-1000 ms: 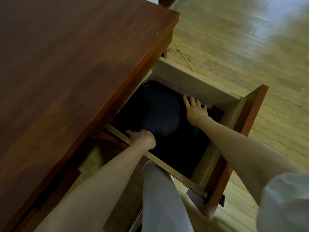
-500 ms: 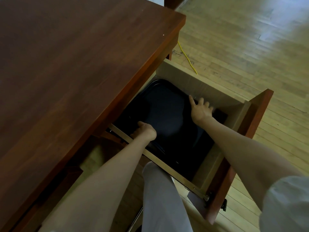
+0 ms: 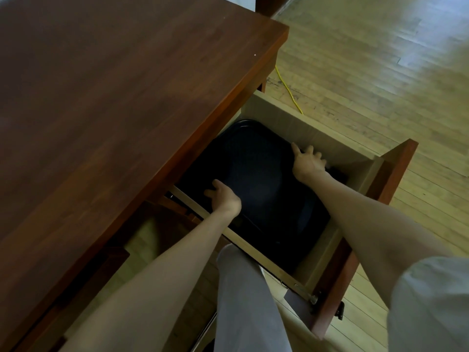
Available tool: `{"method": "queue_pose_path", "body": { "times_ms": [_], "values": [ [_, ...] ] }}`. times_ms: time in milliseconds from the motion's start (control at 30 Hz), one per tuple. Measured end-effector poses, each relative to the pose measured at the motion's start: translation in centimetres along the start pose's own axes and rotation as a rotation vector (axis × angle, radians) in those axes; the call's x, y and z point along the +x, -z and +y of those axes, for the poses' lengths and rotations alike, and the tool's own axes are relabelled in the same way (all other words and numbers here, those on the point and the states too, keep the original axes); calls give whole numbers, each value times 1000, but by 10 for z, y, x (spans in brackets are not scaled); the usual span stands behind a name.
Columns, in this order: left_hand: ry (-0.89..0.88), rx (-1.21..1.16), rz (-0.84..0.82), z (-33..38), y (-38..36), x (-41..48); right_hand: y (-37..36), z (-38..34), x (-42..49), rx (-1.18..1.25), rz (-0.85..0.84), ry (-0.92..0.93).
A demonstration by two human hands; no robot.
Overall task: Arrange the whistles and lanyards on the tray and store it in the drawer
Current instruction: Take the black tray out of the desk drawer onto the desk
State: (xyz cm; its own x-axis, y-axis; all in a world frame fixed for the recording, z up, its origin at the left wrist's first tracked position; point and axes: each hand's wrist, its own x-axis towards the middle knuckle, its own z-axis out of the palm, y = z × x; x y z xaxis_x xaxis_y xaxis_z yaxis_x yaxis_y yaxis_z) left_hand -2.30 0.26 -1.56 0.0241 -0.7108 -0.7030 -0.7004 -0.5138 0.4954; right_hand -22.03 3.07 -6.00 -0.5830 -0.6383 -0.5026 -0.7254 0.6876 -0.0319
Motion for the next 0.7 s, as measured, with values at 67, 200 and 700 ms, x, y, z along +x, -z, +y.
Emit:
{"method": "queue_pose_path", "body": {
  "times_ms": [67, 200, 700],
  "values": [
    [-54, -65, -28, 0, 0, -4, 7, 1, -3, 2, -7, -1],
    [-129, -91, 53, -1, 8, -18, 22, -3, -18, 2, -28, -20],
    [-271, 48, 4, -32, 68, -86, 68, 4, -130, 120, 37, -86]
  ]
}}
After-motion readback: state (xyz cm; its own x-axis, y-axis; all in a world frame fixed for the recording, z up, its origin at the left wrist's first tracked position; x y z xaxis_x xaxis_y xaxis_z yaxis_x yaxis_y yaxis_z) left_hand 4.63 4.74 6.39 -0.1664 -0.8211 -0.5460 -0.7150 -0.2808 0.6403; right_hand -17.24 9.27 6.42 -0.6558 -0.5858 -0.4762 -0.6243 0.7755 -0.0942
